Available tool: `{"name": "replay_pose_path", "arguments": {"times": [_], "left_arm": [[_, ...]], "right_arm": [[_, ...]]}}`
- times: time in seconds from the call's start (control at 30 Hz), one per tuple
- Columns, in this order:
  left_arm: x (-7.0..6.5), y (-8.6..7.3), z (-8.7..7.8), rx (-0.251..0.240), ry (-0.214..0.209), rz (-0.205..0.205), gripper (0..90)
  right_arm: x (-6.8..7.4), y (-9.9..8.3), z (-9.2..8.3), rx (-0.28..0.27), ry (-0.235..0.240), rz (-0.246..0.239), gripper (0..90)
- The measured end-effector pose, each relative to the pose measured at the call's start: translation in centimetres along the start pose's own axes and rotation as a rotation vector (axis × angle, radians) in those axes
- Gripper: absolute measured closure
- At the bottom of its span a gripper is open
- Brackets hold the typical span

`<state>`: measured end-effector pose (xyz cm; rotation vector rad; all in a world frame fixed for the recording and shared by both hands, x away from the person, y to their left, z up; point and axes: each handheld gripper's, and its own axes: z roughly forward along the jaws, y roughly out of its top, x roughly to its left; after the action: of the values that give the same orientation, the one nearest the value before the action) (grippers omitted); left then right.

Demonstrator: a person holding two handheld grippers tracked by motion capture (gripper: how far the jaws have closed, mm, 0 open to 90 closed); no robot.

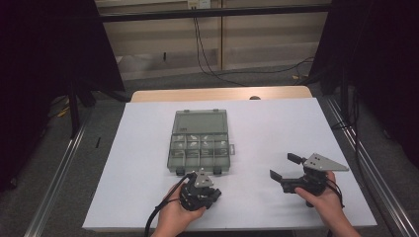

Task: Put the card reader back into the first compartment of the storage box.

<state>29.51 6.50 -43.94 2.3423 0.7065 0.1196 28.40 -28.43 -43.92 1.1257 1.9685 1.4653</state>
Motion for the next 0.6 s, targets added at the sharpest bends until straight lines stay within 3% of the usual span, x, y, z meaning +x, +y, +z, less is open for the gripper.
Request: {"name": "replay_pose_path", "arguments": {"times": [0.37, 0.6], "left_arm": [[1.1, 0.2, -0.9, -0.051, -0.027, -0.068, 73.3], [1.4, 0.4, -1.4, -0.065, -0.03, -0.077, 73.3]], "right_arm": [[0.0, 0.1, -0.1, -0.014, 0.004, 0.0, 7.6], [0.0, 0.1, -0.1, -0.017, 0.008, -0.001, 7.3]]}}
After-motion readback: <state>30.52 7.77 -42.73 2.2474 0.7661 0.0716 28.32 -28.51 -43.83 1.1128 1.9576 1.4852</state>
